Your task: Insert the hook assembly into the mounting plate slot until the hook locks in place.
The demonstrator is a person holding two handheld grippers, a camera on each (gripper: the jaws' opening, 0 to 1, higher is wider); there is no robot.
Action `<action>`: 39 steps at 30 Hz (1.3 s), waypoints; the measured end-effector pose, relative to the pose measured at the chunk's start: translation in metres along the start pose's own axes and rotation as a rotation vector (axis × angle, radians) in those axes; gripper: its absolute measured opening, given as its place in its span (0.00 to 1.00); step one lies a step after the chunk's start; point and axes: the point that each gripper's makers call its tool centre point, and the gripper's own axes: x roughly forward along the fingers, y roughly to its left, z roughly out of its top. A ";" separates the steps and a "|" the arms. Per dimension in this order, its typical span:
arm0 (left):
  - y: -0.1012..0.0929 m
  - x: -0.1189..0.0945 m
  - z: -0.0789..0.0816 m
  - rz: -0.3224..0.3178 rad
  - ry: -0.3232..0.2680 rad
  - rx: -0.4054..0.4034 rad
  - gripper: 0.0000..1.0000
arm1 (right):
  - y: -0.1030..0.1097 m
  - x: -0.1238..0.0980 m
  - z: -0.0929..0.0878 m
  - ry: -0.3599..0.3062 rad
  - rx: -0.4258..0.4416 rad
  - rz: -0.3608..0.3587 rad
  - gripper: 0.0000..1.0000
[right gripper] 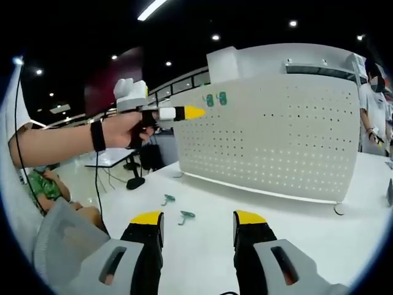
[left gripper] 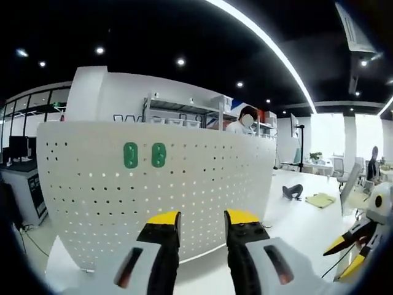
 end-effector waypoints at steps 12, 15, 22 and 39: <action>-0.008 -0.011 -0.031 -0.035 0.058 -0.029 0.31 | 0.001 0.002 0.002 0.007 -0.009 0.013 0.46; -0.009 -0.014 -0.039 -0.038 0.074 -0.033 0.30 | 0.002 0.003 0.000 0.010 -0.011 0.016 0.46; -0.010 -0.023 -0.057 -0.032 0.108 -0.045 0.29 | 0.004 0.003 -0.001 0.009 -0.002 0.016 0.45; -0.010 -0.048 -0.095 -0.057 0.218 -0.019 0.33 | 0.008 0.006 -0.002 0.001 0.009 0.022 0.46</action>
